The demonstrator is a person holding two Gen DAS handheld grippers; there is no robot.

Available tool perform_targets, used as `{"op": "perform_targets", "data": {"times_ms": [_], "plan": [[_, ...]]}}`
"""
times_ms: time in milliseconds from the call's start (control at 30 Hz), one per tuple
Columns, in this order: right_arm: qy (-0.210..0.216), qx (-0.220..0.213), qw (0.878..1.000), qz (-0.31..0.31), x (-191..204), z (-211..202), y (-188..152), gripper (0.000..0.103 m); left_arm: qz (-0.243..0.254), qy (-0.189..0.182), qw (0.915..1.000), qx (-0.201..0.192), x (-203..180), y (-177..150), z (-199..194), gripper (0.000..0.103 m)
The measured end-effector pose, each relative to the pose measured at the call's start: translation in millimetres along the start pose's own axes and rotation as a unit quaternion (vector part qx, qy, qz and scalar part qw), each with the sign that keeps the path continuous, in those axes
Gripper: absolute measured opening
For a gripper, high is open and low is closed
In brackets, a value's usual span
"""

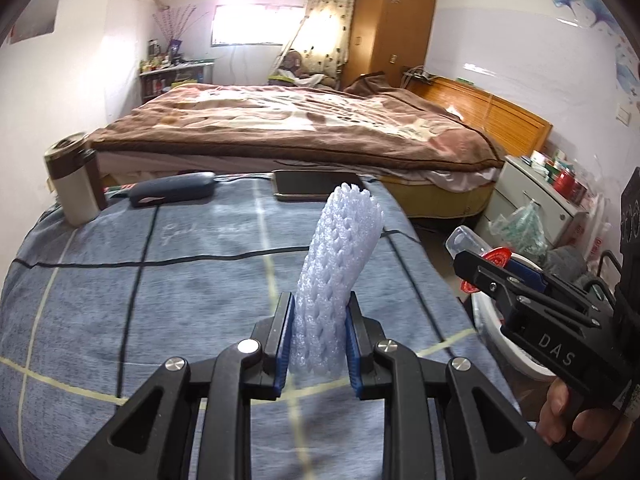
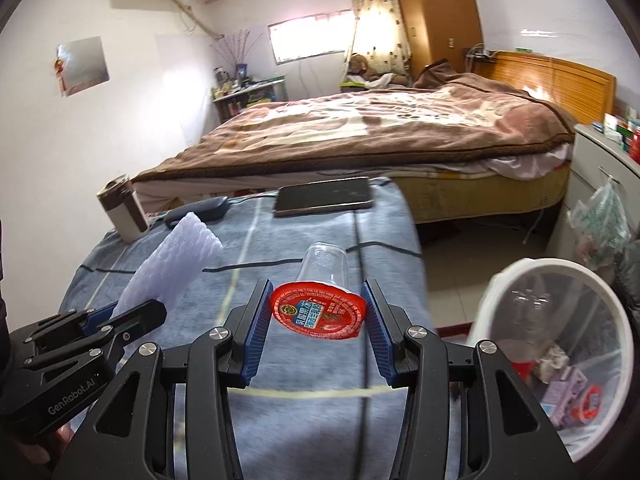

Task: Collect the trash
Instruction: 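Carry the foam net and jelly cup with both tools over the white bin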

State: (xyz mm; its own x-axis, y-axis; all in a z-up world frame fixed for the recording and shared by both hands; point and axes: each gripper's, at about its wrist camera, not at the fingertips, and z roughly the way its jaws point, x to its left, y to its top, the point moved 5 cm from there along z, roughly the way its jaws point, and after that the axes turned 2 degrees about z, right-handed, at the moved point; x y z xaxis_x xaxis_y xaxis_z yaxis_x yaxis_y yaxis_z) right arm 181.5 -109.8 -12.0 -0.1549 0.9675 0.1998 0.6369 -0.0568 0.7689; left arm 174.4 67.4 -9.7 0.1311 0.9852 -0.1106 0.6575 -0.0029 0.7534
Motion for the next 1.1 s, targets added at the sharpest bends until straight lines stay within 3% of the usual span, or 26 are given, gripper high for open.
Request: {"op": "perform_targets", "data": {"times_ms": [733,1100], "plan": [[-0.083,-0.024,0.995,0.059,-116.6,-46.2,-9.1,0.047,0.083,-0.075,0.9935,0.02,-148.2,-1.6,28.9,0.025],[-0.128,0.012,0.988,0.092,-177.5,-47.5,-29.3,0.048,0.118,-0.11,0.985,0.061,-220.3,-20.7,59.1,0.025]]}}
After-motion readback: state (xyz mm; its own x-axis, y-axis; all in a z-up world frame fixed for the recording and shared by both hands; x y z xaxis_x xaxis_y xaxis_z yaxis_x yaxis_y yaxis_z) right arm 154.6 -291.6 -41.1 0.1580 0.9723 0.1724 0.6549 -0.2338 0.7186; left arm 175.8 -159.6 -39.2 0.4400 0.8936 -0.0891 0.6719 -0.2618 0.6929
